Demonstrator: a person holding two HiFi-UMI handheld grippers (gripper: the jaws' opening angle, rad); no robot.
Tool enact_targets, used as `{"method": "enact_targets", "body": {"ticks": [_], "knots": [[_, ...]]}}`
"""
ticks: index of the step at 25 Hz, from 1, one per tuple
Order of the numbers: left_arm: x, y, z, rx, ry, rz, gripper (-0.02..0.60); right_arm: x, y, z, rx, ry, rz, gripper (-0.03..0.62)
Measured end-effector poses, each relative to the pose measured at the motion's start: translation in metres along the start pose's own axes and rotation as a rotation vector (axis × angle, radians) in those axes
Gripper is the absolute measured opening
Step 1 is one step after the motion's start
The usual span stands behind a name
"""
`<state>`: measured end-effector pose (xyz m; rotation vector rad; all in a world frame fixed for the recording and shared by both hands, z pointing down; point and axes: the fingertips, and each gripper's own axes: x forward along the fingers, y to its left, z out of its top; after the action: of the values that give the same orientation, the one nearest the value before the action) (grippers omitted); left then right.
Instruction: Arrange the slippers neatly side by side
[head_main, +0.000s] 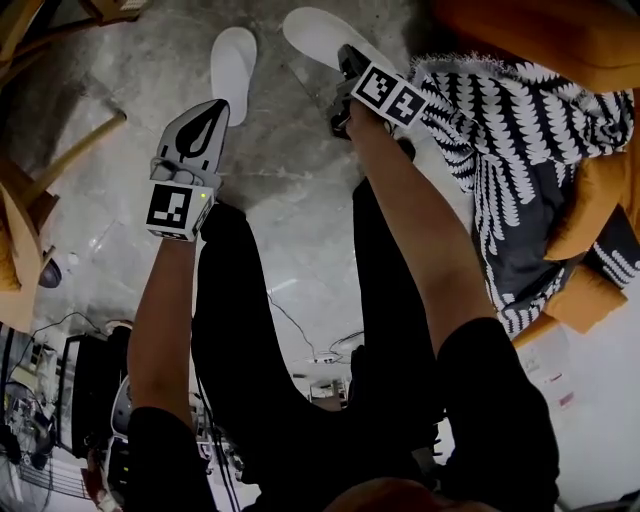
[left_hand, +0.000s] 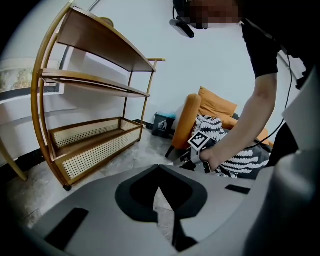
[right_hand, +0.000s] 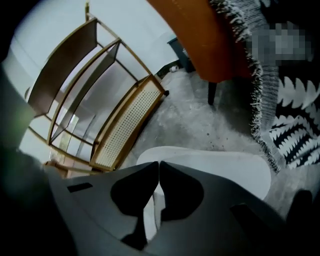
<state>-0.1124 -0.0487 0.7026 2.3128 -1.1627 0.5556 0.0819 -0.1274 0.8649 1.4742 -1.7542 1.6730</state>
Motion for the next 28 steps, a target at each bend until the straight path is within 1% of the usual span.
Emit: {"method": "enact_targets", "body": {"ticks": [2,6,10,12,16,19,24,28], "knots": [[0.007,-0.003,0.003,0.007,-0.010,-0.011,0.015,0.001,-0.003,0.005,0.095,-0.055,-0.010,0.035],[0.018,-0.010,0.000,-0.003,-0.023,-0.019,0.015,0.012,-0.018,0.006,0.269,-0.124,-0.034,0.035],[0.022,-0.021,-0.005,-0.059,-0.035,-0.034,0.015,0.021,-0.035,-0.003,0.427,-0.198,-0.070,0.035],[0.023,-0.027,-0.003,-0.073,-0.045,-0.046,0.015,0.028,-0.041,-0.009,0.482,-0.219,-0.090,0.035],[0.026,-0.032,-0.006,-0.076,-0.046,-0.061,0.015,0.042,-0.044,-0.018,0.502,-0.246,-0.107,0.035],[0.026,-0.026,-0.013,-0.089,-0.044,-0.053,0.015,0.052,-0.049,-0.020,0.514,-0.270,-0.130,0.035],[0.022,-0.020,-0.026,-0.090,-0.038,-0.055,0.015,0.066,-0.054,-0.025,0.468,-0.256,-0.152,0.035],[0.020,-0.019,-0.032,-0.109,-0.038,-0.047,0.015,0.069,-0.061,-0.028,0.471,-0.261,-0.158,0.035]]}}
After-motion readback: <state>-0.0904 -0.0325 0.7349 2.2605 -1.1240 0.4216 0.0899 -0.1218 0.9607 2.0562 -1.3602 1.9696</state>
